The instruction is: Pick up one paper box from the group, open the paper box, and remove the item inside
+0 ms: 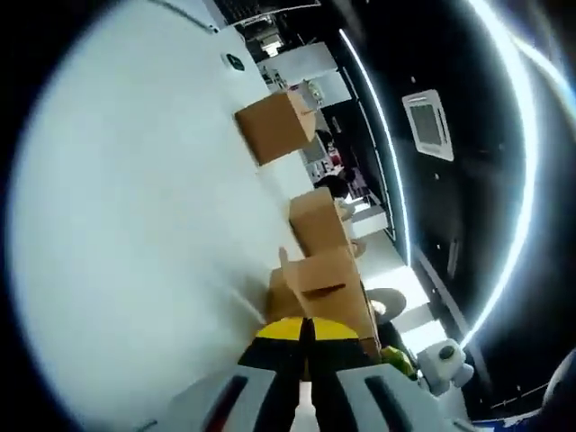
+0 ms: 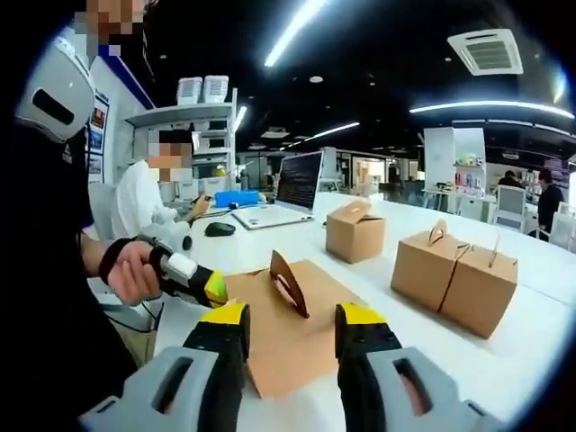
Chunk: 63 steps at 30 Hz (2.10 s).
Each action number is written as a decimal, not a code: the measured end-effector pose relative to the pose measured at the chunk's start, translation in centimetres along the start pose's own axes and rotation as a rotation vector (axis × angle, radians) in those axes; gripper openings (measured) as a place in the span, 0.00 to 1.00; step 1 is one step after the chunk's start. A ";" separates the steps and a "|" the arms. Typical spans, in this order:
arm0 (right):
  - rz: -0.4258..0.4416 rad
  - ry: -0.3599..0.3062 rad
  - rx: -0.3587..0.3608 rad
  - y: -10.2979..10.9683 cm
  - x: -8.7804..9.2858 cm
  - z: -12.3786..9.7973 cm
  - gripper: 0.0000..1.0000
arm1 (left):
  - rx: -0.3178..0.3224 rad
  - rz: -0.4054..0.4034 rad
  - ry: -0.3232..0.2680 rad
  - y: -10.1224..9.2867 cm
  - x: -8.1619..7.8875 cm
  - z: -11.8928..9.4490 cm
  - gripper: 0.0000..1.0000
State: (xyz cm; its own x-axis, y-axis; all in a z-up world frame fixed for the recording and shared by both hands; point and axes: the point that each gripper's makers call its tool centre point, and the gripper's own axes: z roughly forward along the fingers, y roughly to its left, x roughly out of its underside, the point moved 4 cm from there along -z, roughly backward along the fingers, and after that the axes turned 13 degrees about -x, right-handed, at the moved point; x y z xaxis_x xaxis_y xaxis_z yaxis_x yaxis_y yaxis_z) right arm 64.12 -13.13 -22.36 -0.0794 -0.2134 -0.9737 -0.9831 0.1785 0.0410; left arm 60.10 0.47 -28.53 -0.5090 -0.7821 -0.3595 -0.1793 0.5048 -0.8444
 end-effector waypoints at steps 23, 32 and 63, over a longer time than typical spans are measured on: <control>-0.006 0.011 -0.020 0.1 -0.1 0.4 0.38 | -0.082 1.079 -0.758 -7.2 -9.1 -6.2 0.36; -0.005 0.005 -0.025 0.2 -0.1 0.4 0.38 | -0.174 1.333 -0.532 -5.9 -6.8 -2.5 0.11; 0.023 0.026 -0.051 0.2 -0.2 0.6 0.38 | -0.152 0.912 -0.451 -3.3 -7.7 -1.5 0.24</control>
State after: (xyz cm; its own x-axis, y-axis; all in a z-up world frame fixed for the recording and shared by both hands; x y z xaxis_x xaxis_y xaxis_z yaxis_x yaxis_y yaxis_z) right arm 64.06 -12.44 -22.34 -0.1056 -0.2348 -0.9663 -0.9881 0.1343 0.0753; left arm 63.37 5.37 -22.33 -0.1468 -0.1262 -0.9811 -0.0037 0.9919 -0.1270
